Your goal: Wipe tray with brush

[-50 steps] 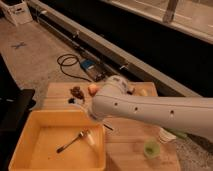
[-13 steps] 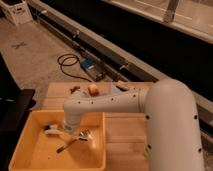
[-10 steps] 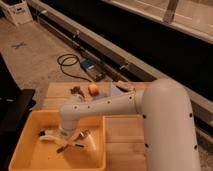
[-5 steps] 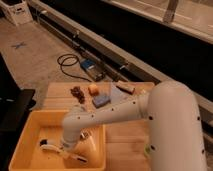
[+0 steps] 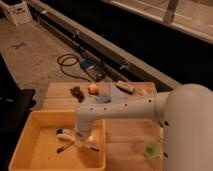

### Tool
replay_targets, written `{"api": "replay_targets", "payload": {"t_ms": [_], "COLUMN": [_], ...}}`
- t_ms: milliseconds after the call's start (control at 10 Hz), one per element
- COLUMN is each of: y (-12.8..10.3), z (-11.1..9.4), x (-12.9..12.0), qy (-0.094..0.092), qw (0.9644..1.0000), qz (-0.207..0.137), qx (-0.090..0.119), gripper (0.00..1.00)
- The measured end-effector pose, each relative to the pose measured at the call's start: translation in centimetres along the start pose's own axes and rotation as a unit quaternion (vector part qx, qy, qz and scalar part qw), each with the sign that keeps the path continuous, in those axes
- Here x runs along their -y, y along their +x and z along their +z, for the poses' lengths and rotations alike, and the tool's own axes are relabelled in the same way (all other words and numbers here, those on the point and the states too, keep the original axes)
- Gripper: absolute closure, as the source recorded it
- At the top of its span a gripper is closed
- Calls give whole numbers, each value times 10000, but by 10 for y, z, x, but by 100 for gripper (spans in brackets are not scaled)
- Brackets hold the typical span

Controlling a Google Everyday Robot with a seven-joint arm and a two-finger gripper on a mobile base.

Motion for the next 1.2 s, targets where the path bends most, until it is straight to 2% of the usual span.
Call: {"api": "replay_targets", "payload": {"t_ms": [200, 400, 500, 700, 1000, 1200], "y": [-19, -44, -53, -64, -44, -19], "z": [0, 7, 11, 25, 32, 24], "x": [7, -1, -9, -39, -66, -62], "qy": [40, 24, -15, -154, -265, -224], "qw": [9999, 9995, 9992, 9979, 9978, 9988], "qz": [-87, -291, -397, -619, -602, -408], "qx": [45, 77, 73, 58, -72, -177], "gripper": [100, 100, 100, 100, 100, 100]}}
